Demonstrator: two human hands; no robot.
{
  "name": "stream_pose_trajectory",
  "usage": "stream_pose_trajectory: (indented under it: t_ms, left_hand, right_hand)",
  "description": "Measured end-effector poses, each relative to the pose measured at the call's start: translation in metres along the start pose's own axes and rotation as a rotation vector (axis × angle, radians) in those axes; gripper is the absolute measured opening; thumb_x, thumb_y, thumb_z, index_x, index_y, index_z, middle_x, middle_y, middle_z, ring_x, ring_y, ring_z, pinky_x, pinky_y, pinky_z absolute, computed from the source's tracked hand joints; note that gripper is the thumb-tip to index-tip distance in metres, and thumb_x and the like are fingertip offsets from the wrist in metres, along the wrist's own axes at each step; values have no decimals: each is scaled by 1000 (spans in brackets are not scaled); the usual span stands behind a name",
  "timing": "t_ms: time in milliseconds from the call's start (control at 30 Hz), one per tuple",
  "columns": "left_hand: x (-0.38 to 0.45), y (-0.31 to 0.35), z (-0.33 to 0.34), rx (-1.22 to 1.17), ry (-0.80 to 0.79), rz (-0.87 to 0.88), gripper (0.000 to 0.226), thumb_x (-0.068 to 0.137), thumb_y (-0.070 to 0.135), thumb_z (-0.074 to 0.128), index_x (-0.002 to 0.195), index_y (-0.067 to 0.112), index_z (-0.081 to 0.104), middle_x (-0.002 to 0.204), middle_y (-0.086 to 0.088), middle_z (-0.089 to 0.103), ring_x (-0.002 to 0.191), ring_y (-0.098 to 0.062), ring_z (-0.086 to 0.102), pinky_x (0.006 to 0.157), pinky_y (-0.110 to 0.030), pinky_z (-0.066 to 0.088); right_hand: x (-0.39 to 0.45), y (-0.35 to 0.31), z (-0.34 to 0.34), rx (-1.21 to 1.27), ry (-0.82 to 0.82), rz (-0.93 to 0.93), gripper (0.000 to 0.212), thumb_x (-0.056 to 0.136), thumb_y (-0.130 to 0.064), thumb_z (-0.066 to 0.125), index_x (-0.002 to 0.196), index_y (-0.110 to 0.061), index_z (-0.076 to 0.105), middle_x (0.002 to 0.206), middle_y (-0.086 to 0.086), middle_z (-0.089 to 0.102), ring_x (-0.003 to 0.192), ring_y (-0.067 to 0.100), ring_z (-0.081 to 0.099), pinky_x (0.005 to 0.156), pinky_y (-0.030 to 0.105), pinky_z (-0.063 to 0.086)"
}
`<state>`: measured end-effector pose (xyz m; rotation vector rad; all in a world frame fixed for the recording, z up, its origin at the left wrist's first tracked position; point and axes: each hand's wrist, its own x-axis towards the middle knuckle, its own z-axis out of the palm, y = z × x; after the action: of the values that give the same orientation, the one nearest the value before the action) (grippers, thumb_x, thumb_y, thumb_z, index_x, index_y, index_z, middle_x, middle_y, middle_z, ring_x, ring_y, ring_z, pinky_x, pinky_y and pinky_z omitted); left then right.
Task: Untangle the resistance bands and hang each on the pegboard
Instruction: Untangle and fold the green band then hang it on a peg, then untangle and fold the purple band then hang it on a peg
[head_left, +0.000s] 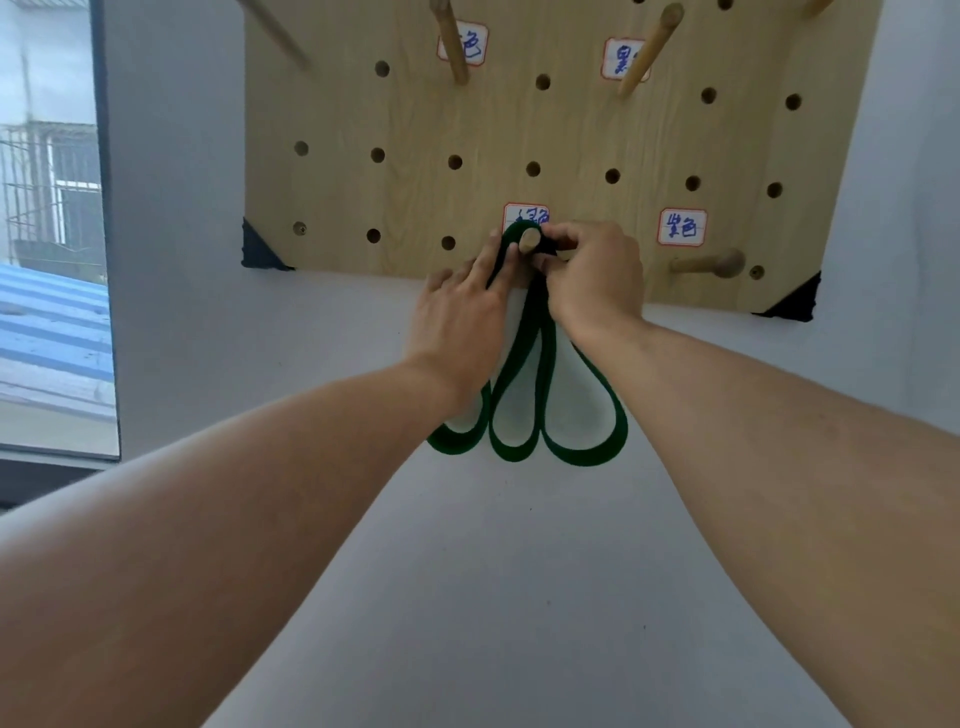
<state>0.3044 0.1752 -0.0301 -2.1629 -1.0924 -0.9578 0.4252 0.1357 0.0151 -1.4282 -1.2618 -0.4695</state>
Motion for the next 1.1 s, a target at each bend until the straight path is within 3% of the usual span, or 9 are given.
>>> stream_pose_trajectory:
  t_ms: [100, 233, 333, 500, 667, 800, 967, 1100]
  left_hand:
    - [1, -1, -13, -49, -122, -17, 87, 95, 12, 50, 163, 18, -3, 171, -6, -7, 150, -26, 31, 122, -40, 25]
    - [-20, -5, -24, -118, -277, -7, 92, 95, 24, 61, 164, 20, 0, 170, -6, -14, 156, -28, 12, 124, -44, 21]
    - [-57, -12, -17, -168, -307, -1, 88, 95, 26, 62, 164, 24, 6, 171, -2, -7, 157, -24, 9, 124, -41, 19]
    - [-137, -19, -6, -241, -432, -24, 79, 96, 25, 59, 163, 27, 16, 172, 1, 4, 155, -24, 17, 122, -39, 23]
    - [-244, -27, 7, -317, -653, -173, 73, 95, 24, 60, 160, 27, 27, 169, 3, 20, 152, -24, 28, 118, -41, 33]
    - [-338, -29, 26, -315, -902, -197, 74, 94, 27, 63, 160, 22, 28, 164, -3, 32, 148, -25, 35, 117, -39, 35]
    - [-422, -37, 59, -252, -1231, -203, 71, 92, 34, 70, 155, 19, 40, 158, -7, 42, 143, -29, 42, 116, -41, 36]
    - [-463, -48, 86, -271, -1347, -253, 62, 91, 34, 70, 148, 22, 49, 147, -8, 55, 132, -30, 52, 108, -37, 43]
  right_hand:
    - [-5, -4, -11, 0, -117, 55, 44, 98, -12, 67, 138, -30, 65, 138, -3, 68, 129, 20, 62, 100, 25, 45]
    - [-33, -5, -18, -63, -196, 37, 54, 99, -19, 67, 151, -25, 52, 146, 3, 61, 134, 26, 57, 108, 35, 45]
    - [-68, 5, -15, -39, -178, 35, 47, 102, -22, 62, 148, -25, 56, 144, 3, 60, 133, 24, 56, 111, 41, 46]
    - [-140, 24, -2, 24, -278, 4, 30, 101, -21, 63, 130, -21, 70, 129, 1, 68, 114, 20, 66, 101, 42, 54]
    - [-236, 32, 23, -14, -637, 21, 25, 97, -25, 65, 120, -29, 74, 119, -11, 71, 103, 12, 67, 100, 35, 54]
    - [-327, 30, 45, 12, -992, 75, 24, 95, -22, 70, 118, -25, 75, 117, -4, 73, 97, 13, 65, 97, 32, 53]
    - [-436, 36, 86, -14, -1306, 151, 26, 95, -23, 69, 120, -21, 75, 118, 0, 74, 109, 19, 68, 98, 33, 54]
    - [-515, 57, 121, -64, -1500, 229, 32, 92, -18, 72, 124, -20, 72, 119, 1, 73, 111, 21, 67, 96, 32, 52]
